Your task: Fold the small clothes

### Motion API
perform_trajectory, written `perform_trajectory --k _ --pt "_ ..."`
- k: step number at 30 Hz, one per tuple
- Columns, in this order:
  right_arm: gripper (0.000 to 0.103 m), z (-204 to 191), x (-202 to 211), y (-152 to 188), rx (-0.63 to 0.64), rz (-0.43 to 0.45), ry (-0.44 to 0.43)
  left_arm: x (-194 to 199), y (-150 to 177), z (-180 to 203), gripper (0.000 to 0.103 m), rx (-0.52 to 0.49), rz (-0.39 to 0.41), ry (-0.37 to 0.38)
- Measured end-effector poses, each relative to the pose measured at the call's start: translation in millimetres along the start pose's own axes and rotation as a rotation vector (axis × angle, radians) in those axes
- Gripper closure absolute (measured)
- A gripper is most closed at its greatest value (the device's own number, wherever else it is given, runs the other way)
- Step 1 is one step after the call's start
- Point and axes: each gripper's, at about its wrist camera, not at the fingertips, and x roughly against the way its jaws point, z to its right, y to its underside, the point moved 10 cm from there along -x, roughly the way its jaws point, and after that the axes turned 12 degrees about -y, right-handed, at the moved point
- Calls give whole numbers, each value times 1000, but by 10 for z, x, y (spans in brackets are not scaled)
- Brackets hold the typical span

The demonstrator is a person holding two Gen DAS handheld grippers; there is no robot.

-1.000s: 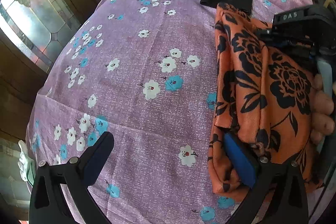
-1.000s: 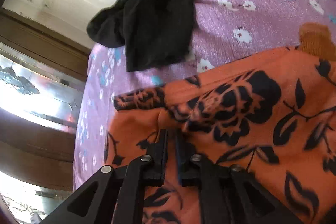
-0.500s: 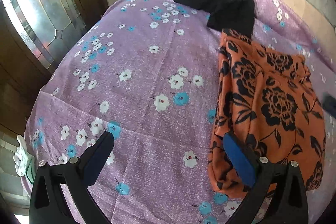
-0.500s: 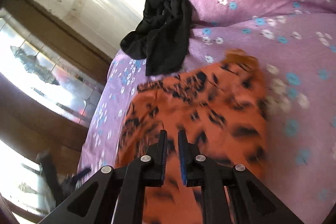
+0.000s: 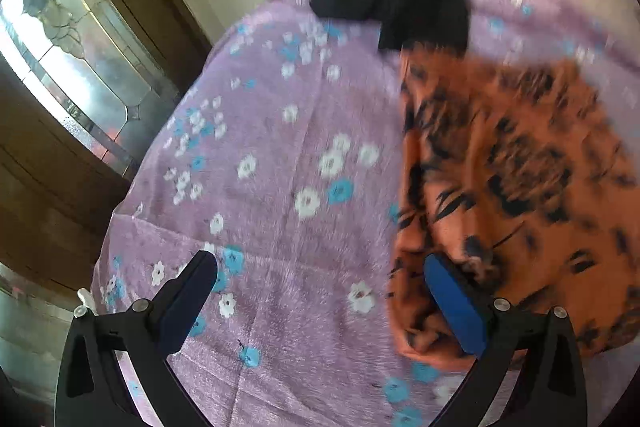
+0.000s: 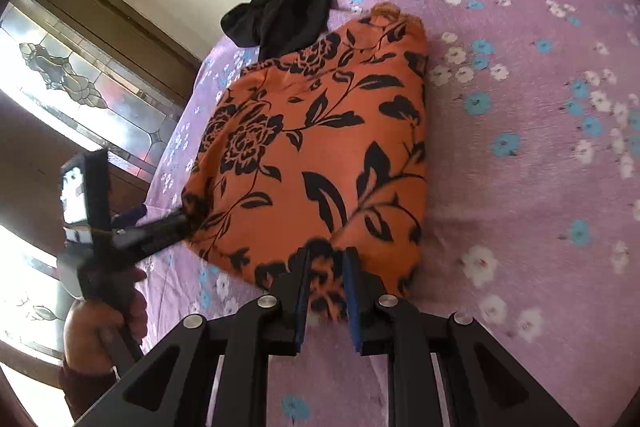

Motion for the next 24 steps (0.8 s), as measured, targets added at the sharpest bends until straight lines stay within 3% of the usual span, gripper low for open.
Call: perform_trajectory --k 3,6,8,10,11,16,21,24 --pt "82 -96 146 -8 -4 81 -72 207 -95 35 0 54 54 67" --pt "82 80 -109 99 -74 23 -60 214 -31 298 0 7 42 152" --pt "81 218 -380 223 -159 -46 -80 58 102 477 0 -82 0 132" --pt "81 225 -401 192 -214 -32 -127 -117 247 624 0 -159 -35 97" --pt "81 221 -408 175 -218 -43 -125 -126 229 624 0 -137 -15 114" --pt "81 101 -283 10 -184 -22 -146 -171 204 556 0 -62 -82 198" --pt "80 24 -172 -189 -131 63 -133 55 31 460 0 -49 22 188" --pt "81 141 -296 -150 -175 22 -106 72 55 503 0 -54 22 200"
